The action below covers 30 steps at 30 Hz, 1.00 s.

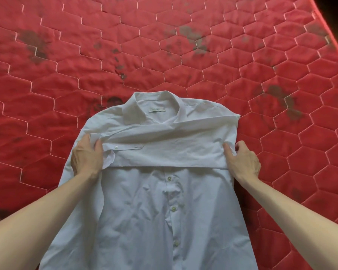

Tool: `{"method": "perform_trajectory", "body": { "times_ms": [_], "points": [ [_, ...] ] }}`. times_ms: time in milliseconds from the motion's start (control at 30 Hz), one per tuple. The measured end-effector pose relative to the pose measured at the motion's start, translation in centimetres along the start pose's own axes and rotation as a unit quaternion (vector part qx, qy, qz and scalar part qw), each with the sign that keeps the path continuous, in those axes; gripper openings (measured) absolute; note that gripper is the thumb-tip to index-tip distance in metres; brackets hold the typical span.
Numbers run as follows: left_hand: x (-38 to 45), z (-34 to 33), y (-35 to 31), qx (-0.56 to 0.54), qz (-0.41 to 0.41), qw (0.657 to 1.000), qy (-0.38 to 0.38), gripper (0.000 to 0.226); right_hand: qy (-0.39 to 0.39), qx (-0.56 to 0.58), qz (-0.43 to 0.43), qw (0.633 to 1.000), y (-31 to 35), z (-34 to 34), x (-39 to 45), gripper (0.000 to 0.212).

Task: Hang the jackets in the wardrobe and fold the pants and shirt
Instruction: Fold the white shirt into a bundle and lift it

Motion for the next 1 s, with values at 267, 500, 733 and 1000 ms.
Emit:
{"method": "perform_trajectory", "body": {
  "times_ms": [267,500,733,1000],
  "points": [
    [-2.4,1.1,0.8,0.133,-0.164,0.977,-0.012,0.024,0.075,-0.148,0.277,0.946,5.8,-1.1,1.4,0.058],
    [-3.6,3.7,5.5,0.032,0.079,0.996,0.026,0.055,0.055,-0.184,0.255,0.948,10.4,-2.2,1.2,0.062],
    [-6.3,6.8,10.1,-0.013,0.151,0.958,0.242,0.050,0.178,-0.122,0.511,0.832,22.3,-7.6,-11.6,0.051],
    [-3.4,10.6,16.5,-0.087,0.072,0.980,0.164,0.031,0.283,-0.306,0.428,0.802,27.7,-13.1,-15.5,0.070]
  ]
}}
Point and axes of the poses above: each hand's wrist, its own x-axis towards the middle knuckle, its own z-axis out of the back of the hand, y = z × x, the point moved 5 cm from there along x, towards the middle knuckle, and after that the axes turned 1 degree about x, right-handed, at the moved point
